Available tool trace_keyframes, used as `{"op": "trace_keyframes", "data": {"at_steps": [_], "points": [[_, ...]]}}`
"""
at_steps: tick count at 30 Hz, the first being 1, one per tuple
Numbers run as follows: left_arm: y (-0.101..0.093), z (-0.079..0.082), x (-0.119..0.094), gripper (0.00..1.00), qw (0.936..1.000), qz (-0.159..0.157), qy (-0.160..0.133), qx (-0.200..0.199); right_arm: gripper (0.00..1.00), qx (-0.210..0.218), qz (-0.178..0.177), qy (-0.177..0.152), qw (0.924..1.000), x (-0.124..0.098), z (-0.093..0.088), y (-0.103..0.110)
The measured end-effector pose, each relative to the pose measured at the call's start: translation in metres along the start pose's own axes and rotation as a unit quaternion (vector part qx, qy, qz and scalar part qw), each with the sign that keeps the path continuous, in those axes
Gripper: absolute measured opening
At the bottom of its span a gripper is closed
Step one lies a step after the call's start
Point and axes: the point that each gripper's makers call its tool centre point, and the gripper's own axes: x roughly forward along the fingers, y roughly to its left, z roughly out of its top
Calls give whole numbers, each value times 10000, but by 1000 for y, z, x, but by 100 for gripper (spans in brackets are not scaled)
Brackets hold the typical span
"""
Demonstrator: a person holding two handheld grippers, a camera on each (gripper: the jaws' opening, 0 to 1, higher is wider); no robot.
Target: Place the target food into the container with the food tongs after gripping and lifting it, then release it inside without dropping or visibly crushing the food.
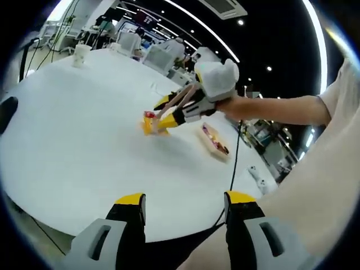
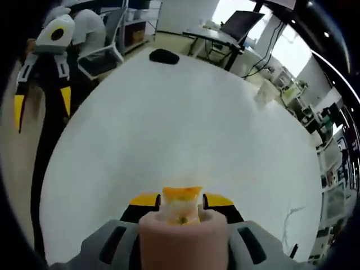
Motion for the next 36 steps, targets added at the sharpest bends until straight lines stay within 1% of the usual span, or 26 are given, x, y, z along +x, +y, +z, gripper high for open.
{"op": "trace_keyframes", "data": {"at_steps": [6,14,20,23,25,30,31,32,33,36], "points": [[3,1,0,56,10000,32,-21,-25,29,133,-32,17,9999,2,-4,-2],[3,0,2,56,10000,21,-4,-27,28,273,-38,132,9995,6,-13,0],[2,1,4,56,10000,3,11,-17,27,540,-93,189,9983,4,-23,1],[2,1,5,56,10000,-7,15,-15,25,707,-57,84,9974,3,-21,2],[2,1,5,56,10000,-8,28,-11,24,675,-91,77,9976,3,-22,0],[2,1,5,56,10000,-6,32,-9,23,958,-125,21,9953,3,-23,-2],[2,0,4,56,10000,-3,31,-13,22,1224,-105,-66,9924,3,-23,-3],[2,0,4,56,10000,1,29,-15,22,1224,-105,-75,9924,3,-23,-4],[2,0,4,56,10000,2,25,-15,22,1367,-174,-132,9904,0,-23,-8],[3,0,4,56,10000,7,20,-22,22,1856,-192,-321,9819,-4,-23,-12]]}}
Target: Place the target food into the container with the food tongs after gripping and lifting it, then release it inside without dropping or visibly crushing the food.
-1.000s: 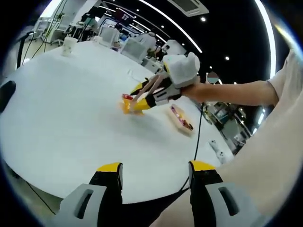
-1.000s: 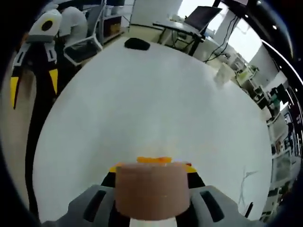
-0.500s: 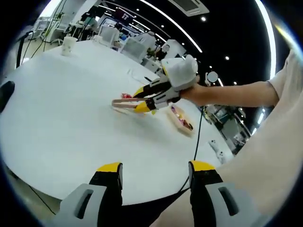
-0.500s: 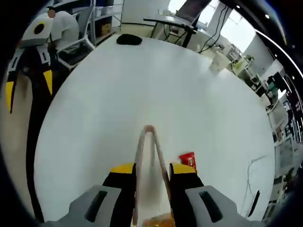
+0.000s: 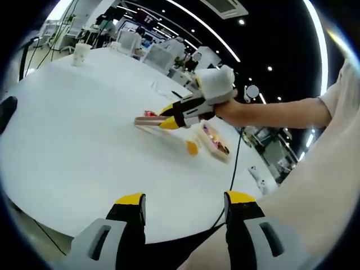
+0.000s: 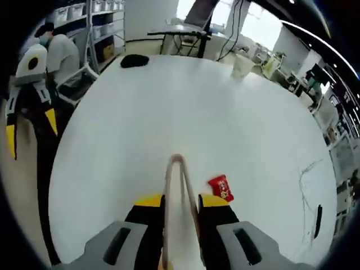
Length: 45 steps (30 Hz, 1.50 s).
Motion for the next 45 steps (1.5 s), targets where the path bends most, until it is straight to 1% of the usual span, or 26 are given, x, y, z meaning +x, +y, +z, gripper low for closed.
{"op": "trace_keyframes", "data": {"at_steps": [3,4,8,10,11,13,14,15,17,23,24,26,27,31,33,37,40,41,42,45], "points": [[0,0,1,56,10000,-3,-2,-1,22,404,-39,-120,9991,-5,0,-7],[-1,1,1,56,10000,-12,-4,8,22,621,-19,-223,9978,-7,1,-9],[-2,2,3,56,10000,-39,-2,24,23,1135,54,-466,9924,-13,1,-13],[-2,2,4,55,10000,-53,11,37,23,1428,132,-567,9880,-15,0,-12],[-3,2,4,55,10000,-72,19,50,23,1733,236,-667,9823,-16,-1,-10],[-4,3,4,55,9999,-83,29,63,23,1899,269,-734,9787,-17,-1,-10],[-4,3,5,55,9999,-89,35,75,24,2176,391,-795,9720,-17,-3,-6],[-4,3,4,55,9999,-93,35,78,24,2077,337,-776,9745,-18,-5,-7],[-4,4,4,55,9999,-104,36,84,24,2016,301,-707,9765,-18,-8,-3],[-7,4,5,55,9998,-137,61,125,24,1954,305,-636,9782,-23,-14,7],[-7,4,5,55,9998,-148,68,128,24,1900,328,-602,9794,-24,-15,13],[-8,3,6,55,9998,-157,75,135,24,1869,342,-576,9801,-25,-16,15],[-9,3,7,55,9997,-180,84,145,24,1811,381,-547,9812,-27,-17,23],[-11,3,9,55,9995,-226,109,166,24,1730,396,-506,9828,-32,-20,32],[-12,3,11,55,9994,-255,128,180,24,1747,423,-528,9823,-36,-21,36],[-13,7,19,55,9991,-366,128,142,24,1873,478,-757,9782,-48,-15,45],[-15,19,25,55,9988,-484,-11,73,24,1871,443,-837,9778,-57,-13,51],[-15,20,25,55,9988,-491,-19,72,24,1873,437,-848,9777,-58,-13,51],[-17,25,29,55,9985,-535,-54,63,24,1902,392,-927,9766,-63,-12,51],[-19,34,35,55,9981,-608,-107,45,24,1933,330,-1028,9752,-72,-11,52]]}}
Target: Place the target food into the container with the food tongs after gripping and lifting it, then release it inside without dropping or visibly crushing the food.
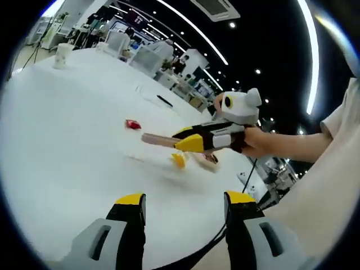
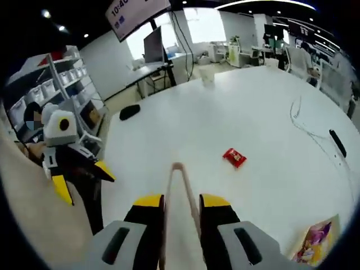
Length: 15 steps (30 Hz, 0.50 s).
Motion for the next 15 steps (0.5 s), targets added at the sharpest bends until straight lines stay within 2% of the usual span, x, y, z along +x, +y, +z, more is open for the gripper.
{"op": "trace_keyframes", "data": {"at_steps": [4,9,15], "points": [[-3,10,7,55,10000,-71,-44,25,24,-33,-70,-130,9999,-10,3,0],[-6,24,11,55,9997,-162,-176,-40,24,-137,-111,-316,9993,-27,12,14],[-11,42,14,47,9979,-368,-469,-270,24,-391,-69,-388,9985,-36,14,32]]}}
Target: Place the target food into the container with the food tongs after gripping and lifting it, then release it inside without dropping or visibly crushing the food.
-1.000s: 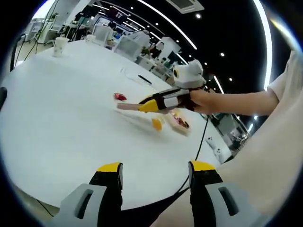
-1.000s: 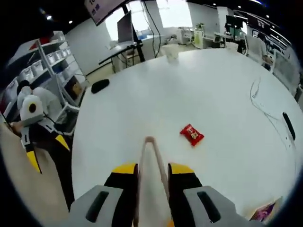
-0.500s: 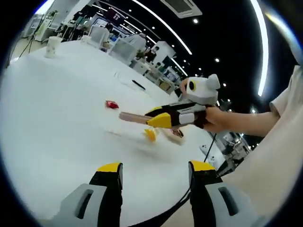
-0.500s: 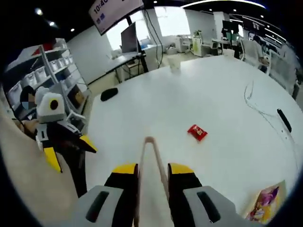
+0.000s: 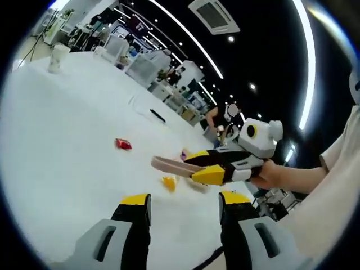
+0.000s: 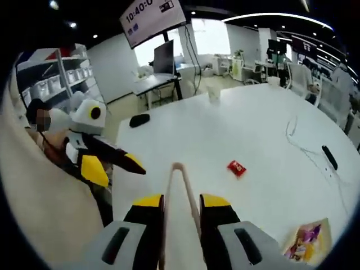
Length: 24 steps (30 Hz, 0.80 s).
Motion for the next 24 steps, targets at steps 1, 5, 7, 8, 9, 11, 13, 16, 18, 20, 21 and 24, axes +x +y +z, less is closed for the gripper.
{"op": "trace_keyframes", "data": {"at_steps": [1,5,7,8,9,11,13,16,18,20,21,24], "points": [[0,1,0,47,10000,1,-9,-5,24,-58,-6,15,10000,0,0,1],[0,7,0,39,10000,2,-61,2,24,-277,-11,20,9996,-3,4,8],[2,10,-1,35,9999,45,-120,-68,24,-350,2,7,9994,-4,7,10],[3,12,-1,33,9998,57,-156,-90,24,-401,1,-6,9992,-4,9,12],[3,17,-2,31,9996,80,-252,-142,24,-425,7,-23,9991,-5,11,13],[2,23,-2,27,9992,77,-361,-159,24,-461,21,-74,9989,-6,16,16],[2,24,-1,25,9992,75,-373,-150,24,-480,38,-135,9987,-7,20,19],[1,24,1,26,9991,43,-376,-168,25,-720,41,-115,9973,-6,24,26],[-5,32,1,27,9967,-125,-592,-543,25,-754,48,-122,9971,-6,25,28],[-3,35,0,27,9960,-129,-654,-593,25,-768,29,-146,9969,-7,26,29],[-2,35,-1,26,9960,-124,-649,-601,24,-769,9,-174,9969,-8,28,28],[-1,34,-1,28,9954,-91,-649,-694,25,-848,8,-226,9961,-10,31,31]]}}
